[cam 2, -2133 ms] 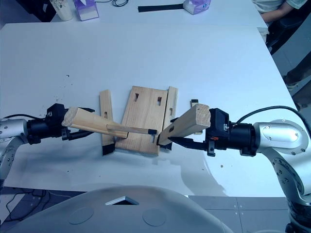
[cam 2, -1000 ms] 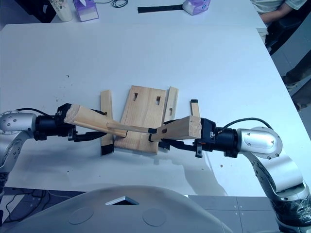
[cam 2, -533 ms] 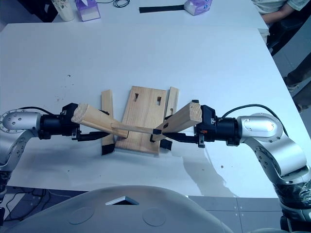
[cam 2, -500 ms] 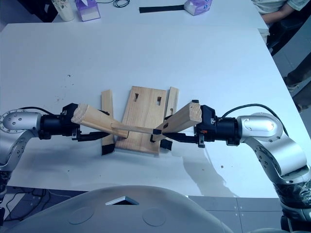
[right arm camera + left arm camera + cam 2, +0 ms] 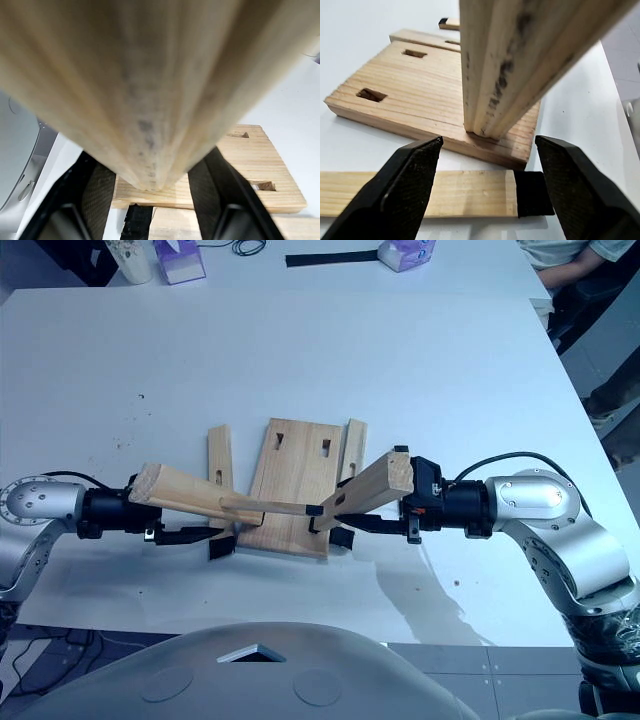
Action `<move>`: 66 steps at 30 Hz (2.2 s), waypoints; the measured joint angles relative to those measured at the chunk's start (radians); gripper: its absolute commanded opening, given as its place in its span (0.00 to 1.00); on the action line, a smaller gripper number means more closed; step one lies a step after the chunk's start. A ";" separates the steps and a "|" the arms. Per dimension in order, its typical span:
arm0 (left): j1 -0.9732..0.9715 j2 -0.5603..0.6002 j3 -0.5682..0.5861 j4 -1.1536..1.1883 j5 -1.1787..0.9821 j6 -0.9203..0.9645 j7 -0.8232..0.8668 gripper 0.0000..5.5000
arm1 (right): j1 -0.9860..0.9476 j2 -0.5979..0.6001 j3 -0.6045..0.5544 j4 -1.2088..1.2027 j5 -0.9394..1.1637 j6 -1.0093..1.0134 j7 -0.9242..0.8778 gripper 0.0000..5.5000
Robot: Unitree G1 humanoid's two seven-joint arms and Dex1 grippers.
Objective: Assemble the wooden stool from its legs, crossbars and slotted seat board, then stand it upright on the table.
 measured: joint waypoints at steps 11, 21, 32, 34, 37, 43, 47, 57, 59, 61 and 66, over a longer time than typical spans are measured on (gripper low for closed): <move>0.007 0.000 -0.006 0.002 0.019 -0.004 -0.003 0.62 | 0.042 -0.019 0.016 -0.013 -0.045 -0.115 0.005 0.36; -0.026 -0.009 -0.019 -0.023 0.017 0.031 0.012 0.62 | 0.041 -0.025 0.042 -0.030 -0.066 -0.137 -0.016 0.36; -0.050 -0.021 -0.042 -0.037 0.017 0.049 0.016 0.62 | -0.098 0.012 0.131 0.036 -0.033 -0.032 -0.012 0.36; -0.060 -0.022 -0.047 -0.037 0.017 0.052 0.016 0.62 | -0.111 0.011 0.141 0.038 -0.034 -0.022 -0.012 0.36; -0.062 -0.022 -0.051 -0.037 0.016 0.055 0.016 0.62 | -0.115 0.010 0.148 0.035 -0.038 -0.022 -0.012 0.36; -0.062 -0.029 -0.051 -0.038 0.014 0.072 0.028 0.62 | -0.085 0.002 0.155 0.011 -0.089 -0.091 -0.014 0.36; -0.062 -0.042 -0.053 -0.038 0.013 0.092 0.032 0.62 | -0.081 0.002 0.169 -0.001 -0.123 -0.121 -0.020 0.36; -0.067 -0.049 -0.054 -0.033 0.020 0.092 0.041 0.62 | -0.145 0.012 0.205 0.015 -0.117 -0.062 -0.032 0.36; -0.068 -0.051 -0.054 -0.032 0.021 0.093 0.051 0.62 | -0.198 0.014 0.227 0.044 -0.117 -0.036 -0.015 0.36; -0.069 -0.052 -0.054 -0.030 0.022 0.094 0.057 0.62 | -0.232 0.015 0.243 0.063 -0.117 -0.018 -0.007 0.36; -0.070 -0.056 -0.057 -0.026 0.025 0.106 0.066 0.62 | -0.279 0.023 0.262 0.093 -0.111 0.023 0.010 0.36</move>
